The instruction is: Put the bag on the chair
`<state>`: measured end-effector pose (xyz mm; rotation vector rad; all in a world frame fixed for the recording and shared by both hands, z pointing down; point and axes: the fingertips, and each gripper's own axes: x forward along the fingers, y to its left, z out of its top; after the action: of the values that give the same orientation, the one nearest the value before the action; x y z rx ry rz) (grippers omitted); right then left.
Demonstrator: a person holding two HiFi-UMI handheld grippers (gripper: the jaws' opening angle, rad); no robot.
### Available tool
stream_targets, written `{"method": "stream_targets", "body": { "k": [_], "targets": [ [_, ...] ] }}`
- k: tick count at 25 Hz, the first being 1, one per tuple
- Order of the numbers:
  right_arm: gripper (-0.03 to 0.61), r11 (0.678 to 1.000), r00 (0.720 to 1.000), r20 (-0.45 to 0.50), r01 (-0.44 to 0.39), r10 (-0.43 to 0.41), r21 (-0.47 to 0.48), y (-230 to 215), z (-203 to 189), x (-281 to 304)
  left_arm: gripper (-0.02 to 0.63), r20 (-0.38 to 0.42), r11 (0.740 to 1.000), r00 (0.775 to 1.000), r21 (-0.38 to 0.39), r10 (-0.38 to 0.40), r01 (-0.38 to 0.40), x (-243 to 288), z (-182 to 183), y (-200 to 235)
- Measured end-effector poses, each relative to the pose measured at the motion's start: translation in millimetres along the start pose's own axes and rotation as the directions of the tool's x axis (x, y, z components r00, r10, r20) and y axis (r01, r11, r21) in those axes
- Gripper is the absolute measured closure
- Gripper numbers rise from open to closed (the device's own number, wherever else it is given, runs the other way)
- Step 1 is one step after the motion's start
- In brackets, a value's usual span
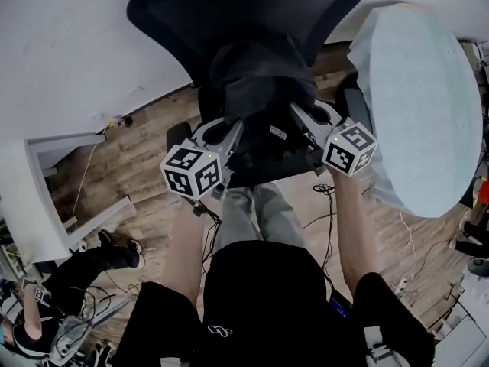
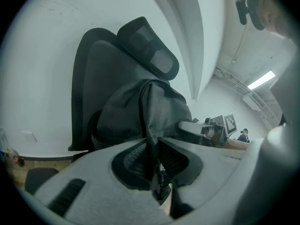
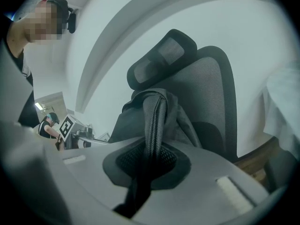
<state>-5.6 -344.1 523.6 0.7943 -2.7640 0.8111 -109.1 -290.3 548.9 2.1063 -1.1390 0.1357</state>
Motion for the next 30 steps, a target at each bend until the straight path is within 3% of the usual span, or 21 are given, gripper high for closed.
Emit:
{"method": "stream_targets", "body": {
  "k": [5, 13, 19, 23, 25, 26, 27, 30],
  "targets": [
    [0.548, 1.000, 1.000, -0.020, 0.010, -0.010, 0.008, -35.3, -0.2, 21.2, 0.572, 0.004, 0.999, 1.000, -0.022, 0.029, -0.029, 33.8, 6.2, 25.3],
    [0.546, 0.999, 0.995, -0.098, 0.036, -0.033, 0.022, -85.0, -26.7, 68.5, 0.571, 0.008, 0.977, 0.991, -0.172, 0.133, -0.130, 78.6, -7.6, 87.9],
    [0.541, 0.983, 0.991, -0.094, 0.110, -0.097, 0.145, -120.1, -46.8, 88.9, 0.566, 0.000, 0.960, 0.987, -0.231, 0.160, -0.156, 110.4, -18.0, 112.1],
    [0.516, 0.975, 0.979, -0.154, 0.155, -0.131, 0.156, -128.5, -62.9, 90.0, 0.535, -0.035, 0.932, 0.978, -0.299, 0.204, -0.205, 120.4, -27.5, 126.9],
    [0.437, 0.972, 0.974, -0.157, 0.184, -0.161, 0.148, -128.7, -64.8, 86.4, 0.503, -0.063, 0.939, 0.976, -0.267, 0.207, -0.216, 115.7, -29.5, 124.6],
    [0.367, 0.970, 0.974, -0.148, 0.194, -0.173, 0.146, -129.1, -62.5, 83.5, 0.475, -0.082, 0.950, 0.975, -0.222, 0.208, -0.221, 113.0, -30.1, 120.8],
    [0.337, 0.969, 0.974, -0.137, 0.200, -0.181, 0.147, -129.3, -58.8, 80.1, 0.441, -0.101, 0.959, 0.972, -0.171, 0.211, -0.226, 110.2, -30.7, 116.3],
    [0.316, 0.967, 0.976, -0.100, 0.206, -0.193, 0.147, -123.2, -43.8, 64.4, 0.416, -0.102, 0.969, 0.971, -0.098, 0.217, -0.227, 94.8, -25.8, 102.2]
  ]
}}
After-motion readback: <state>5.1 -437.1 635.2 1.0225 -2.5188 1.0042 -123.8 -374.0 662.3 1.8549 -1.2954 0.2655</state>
